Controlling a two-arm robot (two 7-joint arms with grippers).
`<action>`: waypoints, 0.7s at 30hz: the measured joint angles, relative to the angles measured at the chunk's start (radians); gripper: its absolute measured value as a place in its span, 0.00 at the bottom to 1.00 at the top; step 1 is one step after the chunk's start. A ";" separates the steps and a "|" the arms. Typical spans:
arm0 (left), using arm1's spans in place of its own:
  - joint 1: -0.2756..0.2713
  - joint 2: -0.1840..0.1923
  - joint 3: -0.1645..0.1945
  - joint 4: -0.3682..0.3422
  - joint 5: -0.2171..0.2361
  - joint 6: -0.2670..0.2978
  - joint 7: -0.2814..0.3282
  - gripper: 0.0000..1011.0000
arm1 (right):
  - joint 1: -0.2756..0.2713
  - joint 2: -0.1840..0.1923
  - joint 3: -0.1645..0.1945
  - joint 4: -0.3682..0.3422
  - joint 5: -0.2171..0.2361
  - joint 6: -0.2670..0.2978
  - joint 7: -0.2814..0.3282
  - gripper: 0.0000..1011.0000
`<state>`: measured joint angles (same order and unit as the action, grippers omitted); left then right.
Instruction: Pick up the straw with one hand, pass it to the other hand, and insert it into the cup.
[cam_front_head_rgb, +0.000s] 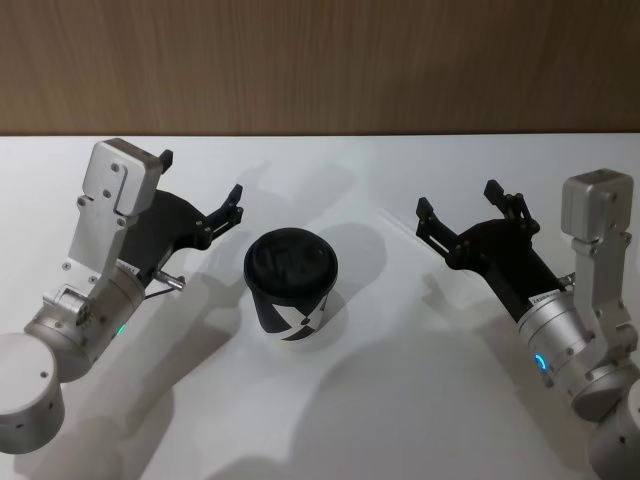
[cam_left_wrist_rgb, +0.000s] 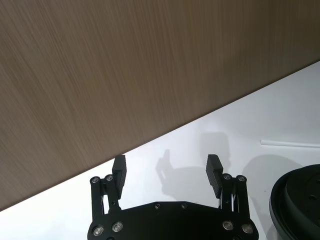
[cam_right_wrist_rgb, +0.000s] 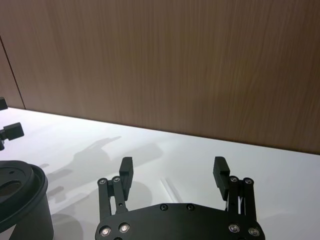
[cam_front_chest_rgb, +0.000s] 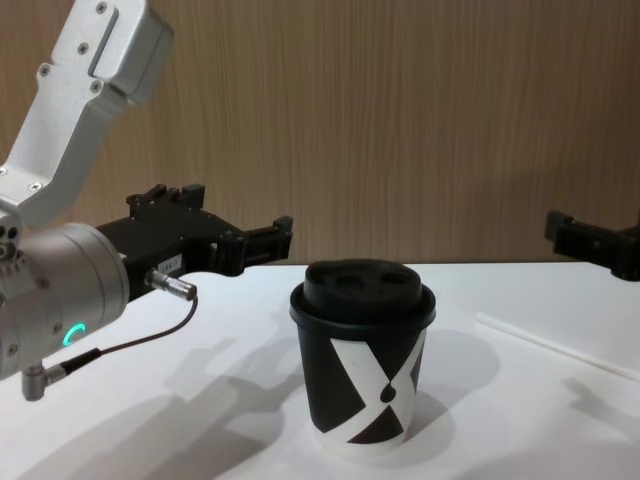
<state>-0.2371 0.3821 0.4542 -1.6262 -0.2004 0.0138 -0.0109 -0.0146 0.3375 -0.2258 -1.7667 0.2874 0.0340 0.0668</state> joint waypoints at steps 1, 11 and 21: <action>0.000 0.000 0.000 0.000 0.000 0.000 0.000 0.99 | 0.000 0.000 0.000 0.000 0.000 0.000 0.000 0.99; 0.000 0.000 0.000 0.000 0.000 0.000 0.000 0.99 | 0.000 0.000 0.000 0.000 0.000 0.000 0.000 0.99; 0.000 0.000 0.000 0.000 0.000 0.000 0.000 0.99 | 0.000 0.001 0.001 0.000 0.000 0.000 0.001 0.99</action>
<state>-0.2372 0.3821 0.4542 -1.6262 -0.2004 0.0138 -0.0110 -0.0142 0.3383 -0.2246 -1.7663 0.2870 0.0339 0.0680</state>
